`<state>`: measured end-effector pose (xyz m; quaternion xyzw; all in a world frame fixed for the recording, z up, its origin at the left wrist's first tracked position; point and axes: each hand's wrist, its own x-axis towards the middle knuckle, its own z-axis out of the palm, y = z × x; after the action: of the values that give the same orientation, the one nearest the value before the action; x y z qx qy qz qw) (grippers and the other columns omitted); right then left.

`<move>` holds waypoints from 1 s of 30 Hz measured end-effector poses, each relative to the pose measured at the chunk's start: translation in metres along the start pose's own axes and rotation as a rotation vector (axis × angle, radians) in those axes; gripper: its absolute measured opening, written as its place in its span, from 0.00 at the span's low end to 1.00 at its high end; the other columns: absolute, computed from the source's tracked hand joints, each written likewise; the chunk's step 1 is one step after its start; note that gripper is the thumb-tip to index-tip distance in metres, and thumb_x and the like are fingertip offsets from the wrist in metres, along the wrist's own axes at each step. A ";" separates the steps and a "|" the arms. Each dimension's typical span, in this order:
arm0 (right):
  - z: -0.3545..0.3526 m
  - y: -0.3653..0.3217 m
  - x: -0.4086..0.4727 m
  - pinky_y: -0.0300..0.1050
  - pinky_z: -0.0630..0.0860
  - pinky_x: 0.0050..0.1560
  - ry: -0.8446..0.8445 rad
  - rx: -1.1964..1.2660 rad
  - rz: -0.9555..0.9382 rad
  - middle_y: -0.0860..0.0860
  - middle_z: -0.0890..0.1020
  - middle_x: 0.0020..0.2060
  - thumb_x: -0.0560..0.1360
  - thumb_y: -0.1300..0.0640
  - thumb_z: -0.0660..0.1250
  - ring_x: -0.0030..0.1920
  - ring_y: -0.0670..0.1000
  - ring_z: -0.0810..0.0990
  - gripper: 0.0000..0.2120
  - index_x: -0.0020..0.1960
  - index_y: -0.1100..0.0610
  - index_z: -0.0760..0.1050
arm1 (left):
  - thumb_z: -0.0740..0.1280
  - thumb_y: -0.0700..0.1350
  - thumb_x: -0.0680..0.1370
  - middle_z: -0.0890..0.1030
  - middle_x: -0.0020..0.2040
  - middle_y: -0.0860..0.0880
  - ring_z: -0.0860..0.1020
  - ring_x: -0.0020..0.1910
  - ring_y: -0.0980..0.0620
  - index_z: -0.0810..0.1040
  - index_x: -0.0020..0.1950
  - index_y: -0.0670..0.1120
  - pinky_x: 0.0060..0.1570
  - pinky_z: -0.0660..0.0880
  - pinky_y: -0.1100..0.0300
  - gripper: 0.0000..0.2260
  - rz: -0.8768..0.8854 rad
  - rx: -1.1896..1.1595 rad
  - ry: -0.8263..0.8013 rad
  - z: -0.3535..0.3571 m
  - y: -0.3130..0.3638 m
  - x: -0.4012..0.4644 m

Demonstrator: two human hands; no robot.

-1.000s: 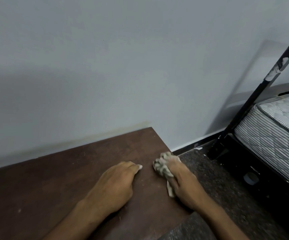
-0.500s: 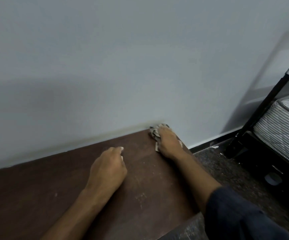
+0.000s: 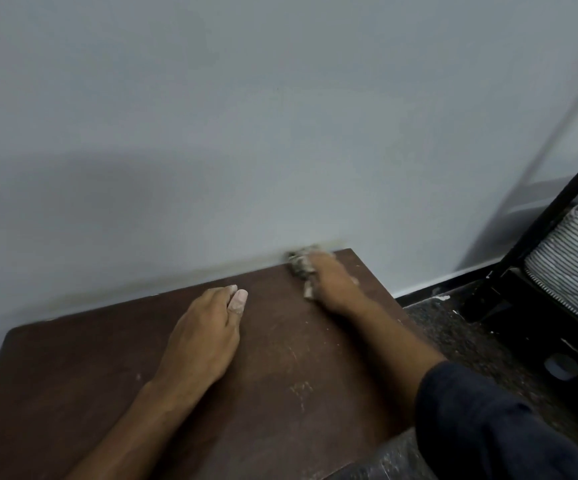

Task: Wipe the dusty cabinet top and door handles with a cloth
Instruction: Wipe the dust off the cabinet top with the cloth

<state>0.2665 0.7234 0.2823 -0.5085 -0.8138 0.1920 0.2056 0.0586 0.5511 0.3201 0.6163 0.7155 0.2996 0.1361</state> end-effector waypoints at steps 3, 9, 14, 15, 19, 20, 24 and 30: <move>-0.030 0.039 -0.013 0.47 0.59 0.76 0.115 -0.031 0.140 0.56 0.73 0.71 0.78 0.63 0.63 0.74 0.57 0.66 0.22 0.71 0.57 0.71 | 0.50 0.60 0.81 0.77 0.68 0.52 0.73 0.68 0.52 0.75 0.68 0.48 0.67 0.69 0.55 0.25 0.017 0.010 -0.054 0.005 0.000 -0.004; -0.005 -0.038 -0.124 0.43 0.61 0.71 0.027 0.044 -0.089 0.54 0.76 0.66 0.79 0.64 0.63 0.71 0.54 0.70 0.16 0.66 0.58 0.75 | 0.48 0.61 0.81 0.78 0.65 0.51 0.74 0.66 0.51 0.76 0.66 0.47 0.66 0.70 0.54 0.27 0.126 0.007 -0.080 0.024 0.022 -0.006; -0.018 0.014 -0.155 0.44 0.54 0.78 0.009 -0.034 -0.151 0.48 0.69 0.73 0.75 0.59 0.64 0.76 0.45 0.62 0.25 0.72 0.53 0.71 | 0.51 0.60 0.82 0.78 0.66 0.53 0.73 0.67 0.52 0.76 0.67 0.48 0.66 0.68 0.57 0.24 0.228 0.036 -0.127 0.036 0.048 -0.025; -0.030 0.032 -0.151 0.48 0.57 0.78 0.066 -0.037 -0.068 0.50 0.71 0.73 0.74 0.61 0.65 0.75 0.47 0.64 0.26 0.72 0.54 0.72 | 0.51 0.59 0.82 0.77 0.66 0.54 0.73 0.67 0.53 0.75 0.68 0.49 0.66 0.67 0.58 0.24 0.235 0.038 -0.143 0.037 0.052 -0.030; -0.056 0.066 -0.158 0.49 0.57 0.78 0.133 -0.065 0.152 0.54 0.67 0.75 0.80 0.60 0.64 0.77 0.54 0.62 0.22 0.74 0.58 0.69 | 0.51 0.59 0.82 0.75 0.69 0.56 0.70 0.69 0.57 0.73 0.71 0.50 0.67 0.65 0.61 0.23 0.245 0.049 -0.185 0.036 0.061 -0.042; -0.054 0.065 -0.167 0.50 0.57 0.78 0.155 -0.068 0.165 0.54 0.67 0.76 0.80 0.60 0.64 0.78 0.53 0.61 0.22 0.74 0.57 0.69 | 0.51 0.59 0.82 0.75 0.69 0.56 0.70 0.69 0.58 0.72 0.71 0.51 0.67 0.65 0.61 0.23 0.242 0.044 -0.185 0.037 0.062 -0.044; -0.031 0.016 -0.230 0.45 0.55 0.78 0.217 0.007 0.031 0.45 0.70 0.72 0.77 0.61 0.64 0.75 0.45 0.62 0.23 0.69 0.43 0.73 | 0.47 0.62 0.80 0.75 0.69 0.57 0.70 0.68 0.60 0.72 0.71 0.52 0.66 0.65 0.63 0.27 0.228 -0.010 -0.186 0.037 0.062 -0.057; -0.038 0.022 -0.243 0.39 0.57 0.75 0.099 -0.007 -0.043 0.37 0.72 0.69 0.76 0.55 0.66 0.73 0.40 0.67 0.20 0.67 0.43 0.76 | 0.52 0.58 0.83 0.74 0.69 0.58 0.69 0.69 0.61 0.72 0.71 0.52 0.68 0.66 0.62 0.21 0.258 0.042 -0.210 0.033 0.051 -0.074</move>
<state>0.4004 0.5158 0.2690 -0.5003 -0.8141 0.1595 0.2479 0.1332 0.4911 0.3117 0.7337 0.6184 0.2333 0.1576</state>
